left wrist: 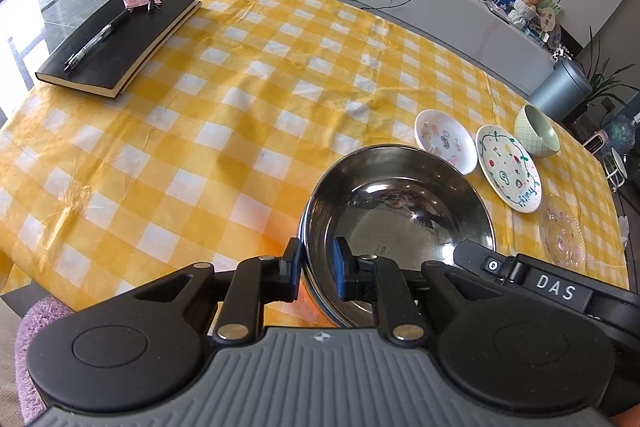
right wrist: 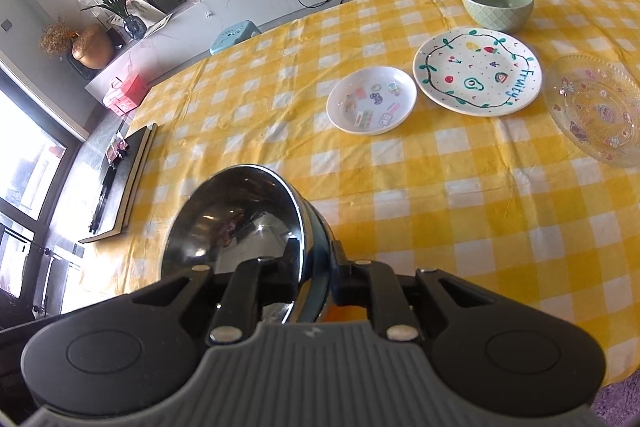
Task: Organize plates and bowls
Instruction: 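Lift the blue bowl, lower it into the orange bowl, open gripper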
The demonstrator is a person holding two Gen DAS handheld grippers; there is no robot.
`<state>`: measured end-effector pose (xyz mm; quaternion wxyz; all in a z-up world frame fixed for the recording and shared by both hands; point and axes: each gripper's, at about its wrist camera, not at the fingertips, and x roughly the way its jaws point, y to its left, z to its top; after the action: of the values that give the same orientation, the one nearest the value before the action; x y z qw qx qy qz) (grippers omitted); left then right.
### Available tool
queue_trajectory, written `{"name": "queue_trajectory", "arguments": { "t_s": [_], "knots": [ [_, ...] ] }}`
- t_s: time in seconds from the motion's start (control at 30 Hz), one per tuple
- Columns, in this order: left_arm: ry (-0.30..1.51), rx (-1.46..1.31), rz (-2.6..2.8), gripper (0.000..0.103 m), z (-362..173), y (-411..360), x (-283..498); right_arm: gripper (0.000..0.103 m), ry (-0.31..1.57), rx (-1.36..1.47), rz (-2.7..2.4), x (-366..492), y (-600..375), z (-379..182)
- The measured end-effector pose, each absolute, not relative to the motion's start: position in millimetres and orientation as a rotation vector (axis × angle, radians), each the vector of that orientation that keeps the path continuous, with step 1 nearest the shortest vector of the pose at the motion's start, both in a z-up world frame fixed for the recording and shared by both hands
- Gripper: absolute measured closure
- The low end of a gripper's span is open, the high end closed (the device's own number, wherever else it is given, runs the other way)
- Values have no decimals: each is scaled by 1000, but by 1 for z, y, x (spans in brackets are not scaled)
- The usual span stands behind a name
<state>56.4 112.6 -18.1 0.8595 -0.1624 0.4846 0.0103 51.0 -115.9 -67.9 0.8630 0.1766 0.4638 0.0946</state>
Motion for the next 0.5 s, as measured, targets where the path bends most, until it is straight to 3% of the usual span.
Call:
{"name": "queue_trajectory", "arguments": {
  "t_s": [0.13,0.2,0.33,0.5],
  "knots": [
    [997,-336,28,77,-15,114,56,87,974,396,205,53,-119,-68],
    [980,-325,39,67,-11,114,56,86,963,402,200,53,-122,-66],
    [953,-317,66,61,-5,114,55,86,920,388,199,51,-124,-60],
    [885,-285,77,46,10,108,52,98,879,358,218,53,-119,-63]
  ]
}}
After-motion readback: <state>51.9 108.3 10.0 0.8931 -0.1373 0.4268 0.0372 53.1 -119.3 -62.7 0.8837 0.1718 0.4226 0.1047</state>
